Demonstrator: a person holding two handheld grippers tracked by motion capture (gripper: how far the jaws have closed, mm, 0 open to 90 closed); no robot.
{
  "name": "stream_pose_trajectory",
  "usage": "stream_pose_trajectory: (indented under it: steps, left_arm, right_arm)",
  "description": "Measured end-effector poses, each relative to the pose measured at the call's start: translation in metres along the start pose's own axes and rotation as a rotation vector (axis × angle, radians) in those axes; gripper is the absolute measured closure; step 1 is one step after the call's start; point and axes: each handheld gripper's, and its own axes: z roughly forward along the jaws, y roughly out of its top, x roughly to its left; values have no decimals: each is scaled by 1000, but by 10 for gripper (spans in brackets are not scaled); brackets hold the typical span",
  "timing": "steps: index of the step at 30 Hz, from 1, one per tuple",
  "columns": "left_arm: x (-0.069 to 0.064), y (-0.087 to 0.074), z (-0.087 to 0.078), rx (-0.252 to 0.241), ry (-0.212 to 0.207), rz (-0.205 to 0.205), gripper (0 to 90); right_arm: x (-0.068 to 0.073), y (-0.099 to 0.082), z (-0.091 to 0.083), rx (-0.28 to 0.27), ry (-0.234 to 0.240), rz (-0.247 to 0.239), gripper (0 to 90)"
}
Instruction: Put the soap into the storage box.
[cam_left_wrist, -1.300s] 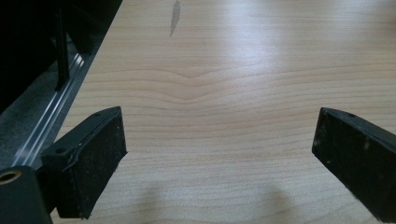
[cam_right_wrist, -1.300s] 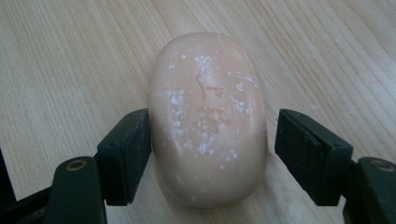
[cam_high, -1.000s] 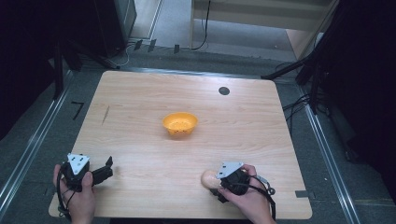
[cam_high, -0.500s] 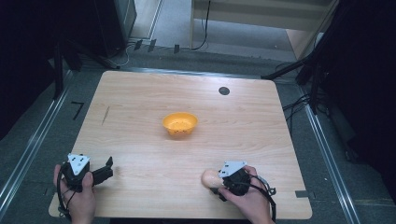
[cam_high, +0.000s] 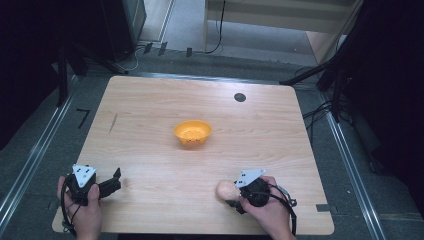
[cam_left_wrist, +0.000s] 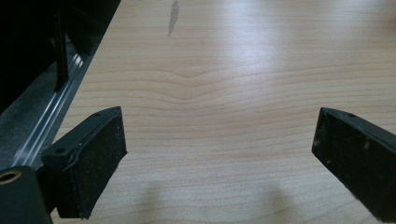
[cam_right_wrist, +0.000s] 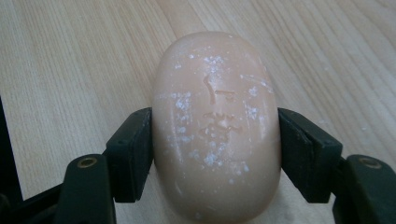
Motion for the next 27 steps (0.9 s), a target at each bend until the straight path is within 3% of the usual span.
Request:
stream_pose_trajectory:
  steps: [27]
  left_arm:
    - [1, -1, -2, -16, -16, -6, 34]
  right_arm:
    - [-28, 23, -21, -8, 42, -55, 334]
